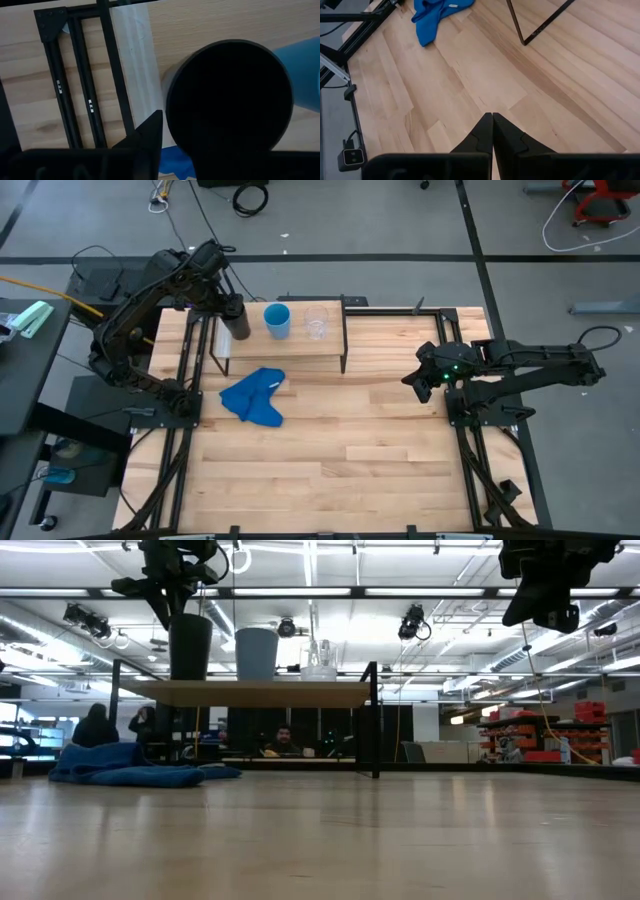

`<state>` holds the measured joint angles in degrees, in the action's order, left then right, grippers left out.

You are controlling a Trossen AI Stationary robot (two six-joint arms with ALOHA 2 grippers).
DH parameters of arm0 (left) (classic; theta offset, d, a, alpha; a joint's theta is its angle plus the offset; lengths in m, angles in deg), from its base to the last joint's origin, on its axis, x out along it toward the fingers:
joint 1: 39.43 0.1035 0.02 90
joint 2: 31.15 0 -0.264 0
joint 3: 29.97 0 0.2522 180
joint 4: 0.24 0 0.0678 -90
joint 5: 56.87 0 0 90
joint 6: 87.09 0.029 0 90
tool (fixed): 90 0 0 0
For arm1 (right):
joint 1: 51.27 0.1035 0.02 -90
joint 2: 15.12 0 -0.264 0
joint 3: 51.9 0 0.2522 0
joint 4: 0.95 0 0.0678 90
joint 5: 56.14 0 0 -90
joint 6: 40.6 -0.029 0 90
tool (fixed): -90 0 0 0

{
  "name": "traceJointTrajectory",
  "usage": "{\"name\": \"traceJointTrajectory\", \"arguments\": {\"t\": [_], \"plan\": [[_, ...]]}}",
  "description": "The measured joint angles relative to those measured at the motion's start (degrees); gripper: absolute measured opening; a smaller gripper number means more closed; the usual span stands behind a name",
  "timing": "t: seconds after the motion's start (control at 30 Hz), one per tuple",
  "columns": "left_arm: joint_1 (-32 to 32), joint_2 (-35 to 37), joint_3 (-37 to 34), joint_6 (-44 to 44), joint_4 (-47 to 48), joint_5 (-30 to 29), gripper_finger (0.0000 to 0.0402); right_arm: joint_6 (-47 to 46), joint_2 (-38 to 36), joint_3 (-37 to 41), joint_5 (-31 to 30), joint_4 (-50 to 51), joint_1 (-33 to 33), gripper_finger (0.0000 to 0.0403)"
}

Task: Stack small to large cups/mugs on shelf
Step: Put the black cup on the shelf

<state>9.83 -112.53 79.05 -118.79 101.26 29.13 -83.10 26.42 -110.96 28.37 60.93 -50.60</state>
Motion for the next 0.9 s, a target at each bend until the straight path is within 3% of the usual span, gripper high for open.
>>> {"name": "traceJointTrajectory", "arguments": {"t": [0.9], "plan": [[0.0,2.2,0.0,-0.3,-0.9,4.8,0.0118,0.2,0.0,0.0,0.0,0.0,0.0,0.0012]]}}
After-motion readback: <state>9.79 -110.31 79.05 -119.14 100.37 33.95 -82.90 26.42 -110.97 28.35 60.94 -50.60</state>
